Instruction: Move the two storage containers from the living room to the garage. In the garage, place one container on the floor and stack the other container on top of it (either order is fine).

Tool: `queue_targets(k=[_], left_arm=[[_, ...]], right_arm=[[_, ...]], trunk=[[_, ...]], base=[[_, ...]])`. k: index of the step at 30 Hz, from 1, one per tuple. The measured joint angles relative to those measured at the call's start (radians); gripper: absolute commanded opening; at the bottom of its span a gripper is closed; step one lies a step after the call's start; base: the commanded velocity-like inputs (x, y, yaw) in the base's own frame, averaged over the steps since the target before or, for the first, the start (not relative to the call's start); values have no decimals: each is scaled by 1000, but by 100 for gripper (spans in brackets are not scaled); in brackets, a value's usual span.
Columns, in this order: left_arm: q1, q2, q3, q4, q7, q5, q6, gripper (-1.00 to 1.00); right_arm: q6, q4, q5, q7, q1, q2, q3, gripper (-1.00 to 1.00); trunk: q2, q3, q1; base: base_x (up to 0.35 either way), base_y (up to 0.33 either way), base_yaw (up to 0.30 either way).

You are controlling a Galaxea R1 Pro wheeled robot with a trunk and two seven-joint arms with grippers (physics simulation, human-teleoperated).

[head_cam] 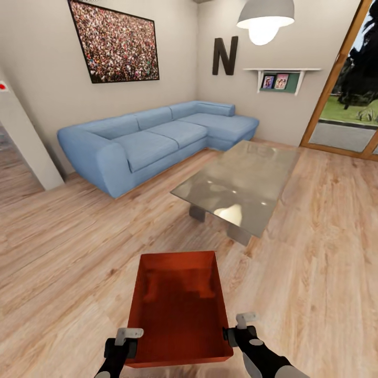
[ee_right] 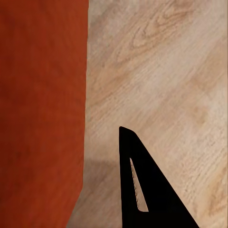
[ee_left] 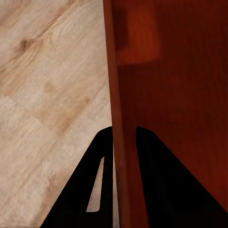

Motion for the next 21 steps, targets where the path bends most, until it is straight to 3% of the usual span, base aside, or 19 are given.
queue_targets(k=[21], left_arm=[[0, 0, 0, 0, 0, 0, 0, -100]], right_arm=[[0, 0, 0, 0, 0, 0, 0, -100]], trunk=[[0, 0, 0]], base=[[0, 0, 290]])
